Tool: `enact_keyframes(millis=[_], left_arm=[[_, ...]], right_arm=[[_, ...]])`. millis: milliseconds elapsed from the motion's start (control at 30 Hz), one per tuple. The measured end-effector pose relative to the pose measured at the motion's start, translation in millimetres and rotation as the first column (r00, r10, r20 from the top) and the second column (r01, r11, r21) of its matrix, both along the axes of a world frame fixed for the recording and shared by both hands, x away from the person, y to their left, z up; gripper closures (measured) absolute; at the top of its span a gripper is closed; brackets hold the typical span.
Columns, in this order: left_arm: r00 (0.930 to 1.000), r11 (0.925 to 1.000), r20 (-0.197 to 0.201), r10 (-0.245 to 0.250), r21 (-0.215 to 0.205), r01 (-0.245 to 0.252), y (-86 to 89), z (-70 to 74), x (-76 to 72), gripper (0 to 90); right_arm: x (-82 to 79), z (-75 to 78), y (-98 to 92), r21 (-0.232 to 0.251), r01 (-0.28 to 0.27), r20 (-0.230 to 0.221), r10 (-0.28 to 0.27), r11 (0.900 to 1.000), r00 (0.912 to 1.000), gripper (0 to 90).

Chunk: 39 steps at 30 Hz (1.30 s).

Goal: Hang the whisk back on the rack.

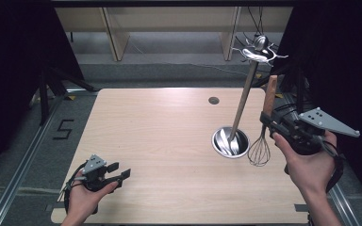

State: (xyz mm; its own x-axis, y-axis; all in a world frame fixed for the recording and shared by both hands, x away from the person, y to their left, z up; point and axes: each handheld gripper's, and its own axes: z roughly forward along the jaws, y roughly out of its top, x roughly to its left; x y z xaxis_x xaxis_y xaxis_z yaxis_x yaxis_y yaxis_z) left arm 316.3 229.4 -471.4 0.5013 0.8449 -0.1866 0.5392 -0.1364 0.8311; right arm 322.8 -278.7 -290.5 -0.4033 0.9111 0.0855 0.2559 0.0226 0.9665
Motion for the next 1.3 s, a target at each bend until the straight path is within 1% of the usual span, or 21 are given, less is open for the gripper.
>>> enact_keyframes(millis=[33,133,167,200,300,533,567,600,633,700,733,767,933,1000,1033,1167,1200,1267,1300], left_arm=[[1.0,1.0,0.0,0.0,0.001,0.0,0.1,0.0,0.0,41.1],[1.0,1.0,0.0,0.0,0.001,0.0,0.1,0.0,0.1,41.1],[1.0,1.0,-0.002,-0.002,0.001,0.002,0.2,-0.1,0.0,41.1],[1.0,1.0,-0.001,-0.001,0.0,0.001,0.1,-0.1,0.0,41.1],[1.0,1.0,-0.002,-0.002,0.001,0.002,0.2,0.0,0.0,41.1],[1.0,1.0,-0.002,-0.002,0.002,0.002,0.2,0.1,-0.1,41.1],[1.0,1.0,-0.001,-0.002,0.002,0.002,0.2,0.1,-0.1,41.1],[1.0,1.0,-0.001,-0.001,0.0,0.001,0.2,0.0,0.0,41.1],[1.0,1.0,-0.001,-0.001,-0.001,0.001,0.3,0.0,0.0,41.1],[1.0,1.0,0.0,-0.002,0.0,0.002,0.4,0.0,0.1,41.1],[1.0,1.0,0.0,-0.001,0.008,0.001,0.7,0.3,0.1,41.1],[1.0,1.0,0.002,-0.003,0.002,0.003,0.7,0.0,0.3,41.1],[1.0,1.0,0.003,-0.003,0.001,0.003,0.7,0.0,0.4,41.1],[1.0,1.0,0.0,-0.002,-0.001,0.002,0.4,-0.1,0.3,41.1],[1.0,1.0,0.0,-0.002,0.0,0.002,0.4,-0.1,0.4,41.1],[1.0,1.0,-0.001,-0.002,-0.001,0.002,0.5,-0.3,0.5,41.1],[1.0,1.0,-0.001,-0.002,-0.001,0.002,0.5,-0.3,0.5,41.1],[1.0,1.0,-0.002,-0.002,-0.001,0.002,0.3,-0.3,0.4,41.1],[1.0,1.0,-0.002,-0.001,-0.001,0.001,0.2,-0.3,0.4,41.1]], right_arm=[[1.1,0.9,-0.7,-0.009,-0.003,0.008,0.003,1.0,1.0,69.8],[1.5,2.1,-0.3,-0.001,0.001,0.006,-0.001,1.0,1.0,69.9],[2.5,4.4,-1.5,-0.015,0.004,0.011,-0.004,1.0,0.9999,69.9],[3.2,5.1,-1.8,-0.018,0.003,0.018,-0.003,1.0,0.9998,69.9],[3.1,8.6,-1.1,-0.009,0.002,0.01,-0.002,1.0,0.9999,69.9],[4.7,14.2,-0.5,-0.01,0.0,0.012,0.001,1.0,0.9999,69.9],[5.1,14.7,-0.1,-0.003,0.002,0.009,-0.002,1.0,1.0,69.9],[6.4,15.1,-1.5,-0.018,0.001,0.023,0.0,1.0,0.9997,69.8],[7.3,16.0,-1.0,0.002,-0.007,0.016,0.007,1.0,0.9998,69.9],[7.4,17.6,-2.0,-0.003,0.002,0.02,-0.002,1.0,0.9998,69.9],[8.0,18.2,-2.4,-0.007,0.002,0.025,-0.001,1.0,0.9997,69.9],[8.2,19.0,-2.9,-0.011,0.002,0.031,-0.002,1.0,0.9995,69.9],[10.0,21.0,-2.0,-0.003,-0.004,0.023,0.004,1.0,0.9997,69.9],[10.3,21.9,-2.1,-0.001,0.005,0.016,-0.005,1.0,0.9999,69.9],[12.0,22.1,-3.1,-0.016,0.002,0.026,-0.001,1.0,0.9996,69.9],[12.7,22.8,-1.7,-0.001,0.009,0.002,-0.009,1.0,1.0,69.9],[12.7,22.8,-1.7,-0.001,0.009,0.002,-0.009,1.0,1.0,69.9],[14.7,23.0,-2.2,-0.007,0.001,0.016,-0.001,1.0,0.9999,69.9],[14.6,23.9,-1.7,0.001,0.002,0.001,-0.002,1.0,1.0,69.9]])
